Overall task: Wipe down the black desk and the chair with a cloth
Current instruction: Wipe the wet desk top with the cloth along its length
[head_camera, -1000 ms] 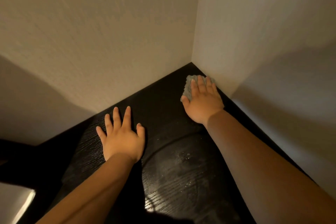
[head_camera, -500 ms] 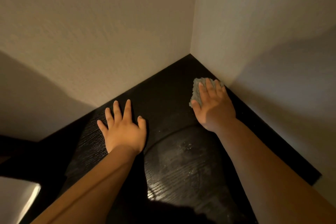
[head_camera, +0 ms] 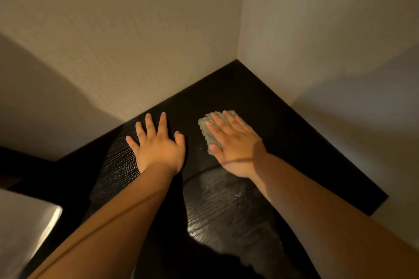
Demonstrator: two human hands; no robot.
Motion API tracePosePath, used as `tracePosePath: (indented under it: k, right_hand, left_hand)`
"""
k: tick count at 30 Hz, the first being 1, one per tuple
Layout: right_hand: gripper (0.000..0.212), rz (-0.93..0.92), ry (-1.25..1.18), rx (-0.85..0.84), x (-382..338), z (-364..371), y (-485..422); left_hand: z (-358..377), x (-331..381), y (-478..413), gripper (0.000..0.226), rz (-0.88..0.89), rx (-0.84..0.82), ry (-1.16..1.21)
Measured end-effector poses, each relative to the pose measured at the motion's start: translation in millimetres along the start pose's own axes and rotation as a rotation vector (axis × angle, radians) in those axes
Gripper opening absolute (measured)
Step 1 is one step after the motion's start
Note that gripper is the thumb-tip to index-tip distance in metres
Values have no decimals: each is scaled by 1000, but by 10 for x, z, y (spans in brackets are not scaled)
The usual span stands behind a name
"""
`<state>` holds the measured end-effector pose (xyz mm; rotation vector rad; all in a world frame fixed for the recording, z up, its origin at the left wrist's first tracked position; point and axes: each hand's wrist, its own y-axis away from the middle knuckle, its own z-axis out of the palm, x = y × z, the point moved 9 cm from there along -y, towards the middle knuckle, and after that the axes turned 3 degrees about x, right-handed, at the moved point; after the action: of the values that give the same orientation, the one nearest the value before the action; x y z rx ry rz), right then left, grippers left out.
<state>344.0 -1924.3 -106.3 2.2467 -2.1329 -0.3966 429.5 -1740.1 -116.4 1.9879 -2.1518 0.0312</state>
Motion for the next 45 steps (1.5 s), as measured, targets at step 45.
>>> tracePosePath:
  k: [45]
  right_hand:
    - [64,258,48,25,491,-62,297]
  left_hand:
    - [85,-228,1150,75,190,3,-16]
